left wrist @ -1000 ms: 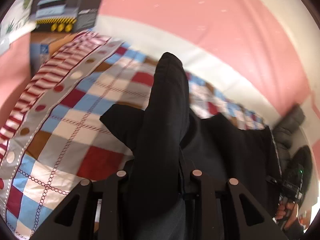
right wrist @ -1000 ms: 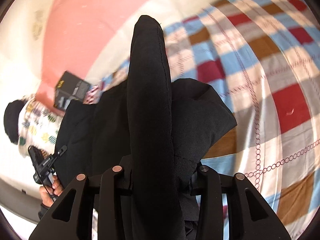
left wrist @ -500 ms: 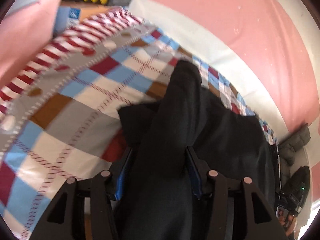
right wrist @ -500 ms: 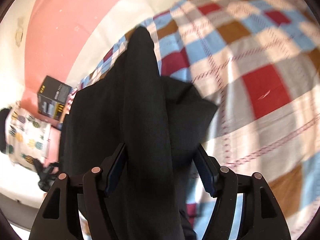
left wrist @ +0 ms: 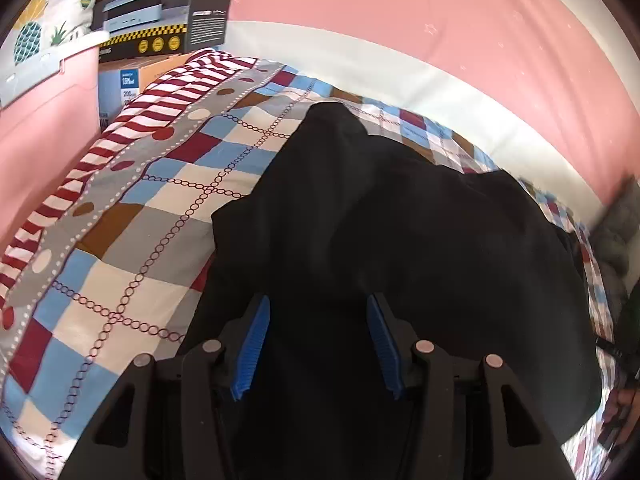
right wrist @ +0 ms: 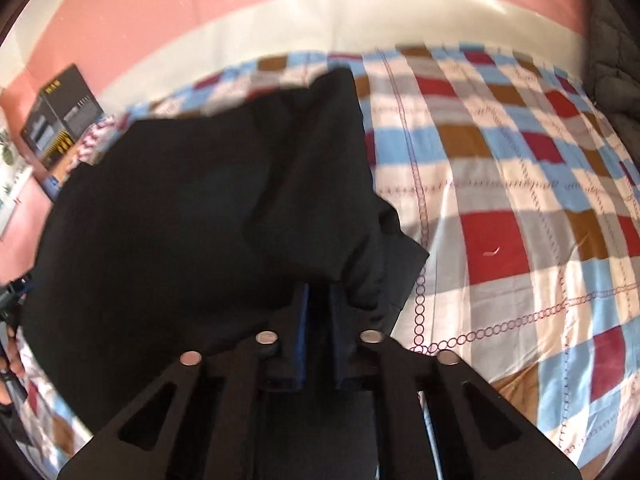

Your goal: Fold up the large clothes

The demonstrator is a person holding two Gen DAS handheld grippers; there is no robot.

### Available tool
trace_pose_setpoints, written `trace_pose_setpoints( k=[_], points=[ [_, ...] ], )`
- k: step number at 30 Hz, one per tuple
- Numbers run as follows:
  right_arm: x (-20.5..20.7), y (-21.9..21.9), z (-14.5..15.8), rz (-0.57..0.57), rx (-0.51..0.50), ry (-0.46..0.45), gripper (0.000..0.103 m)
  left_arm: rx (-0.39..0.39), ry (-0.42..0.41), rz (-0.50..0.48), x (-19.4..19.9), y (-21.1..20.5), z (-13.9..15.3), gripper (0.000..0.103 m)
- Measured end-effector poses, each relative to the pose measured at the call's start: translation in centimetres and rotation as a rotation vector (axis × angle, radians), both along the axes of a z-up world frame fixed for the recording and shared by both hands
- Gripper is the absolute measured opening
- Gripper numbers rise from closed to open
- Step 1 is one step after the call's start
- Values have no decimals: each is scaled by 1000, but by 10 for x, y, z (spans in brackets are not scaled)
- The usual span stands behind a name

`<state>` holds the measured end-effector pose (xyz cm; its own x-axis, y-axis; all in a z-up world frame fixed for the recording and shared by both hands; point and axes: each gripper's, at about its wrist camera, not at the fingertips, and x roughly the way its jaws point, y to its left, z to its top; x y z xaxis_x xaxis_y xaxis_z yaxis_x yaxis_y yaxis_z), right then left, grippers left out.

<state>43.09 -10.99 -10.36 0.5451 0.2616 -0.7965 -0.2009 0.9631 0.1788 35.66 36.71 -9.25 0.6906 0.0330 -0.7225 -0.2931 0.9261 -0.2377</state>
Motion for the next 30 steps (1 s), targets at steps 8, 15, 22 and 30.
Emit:
trace_pose_setpoints(
  k=[8,15,22,30],
  points=[
    [-4,5,9,-1,-78,10,10,92,57,32,7,-11,5,55],
    [-83,-3,57,48,12,-66,19,79,34,24,-66,-41,41,55],
    [-176,-5,87,112,36,-131,49,88,32,12,-163,-97,68,55],
    [-271,-2,108,174,37,-178,62,111,28,-26,-241,-155,94,55]
  ],
)
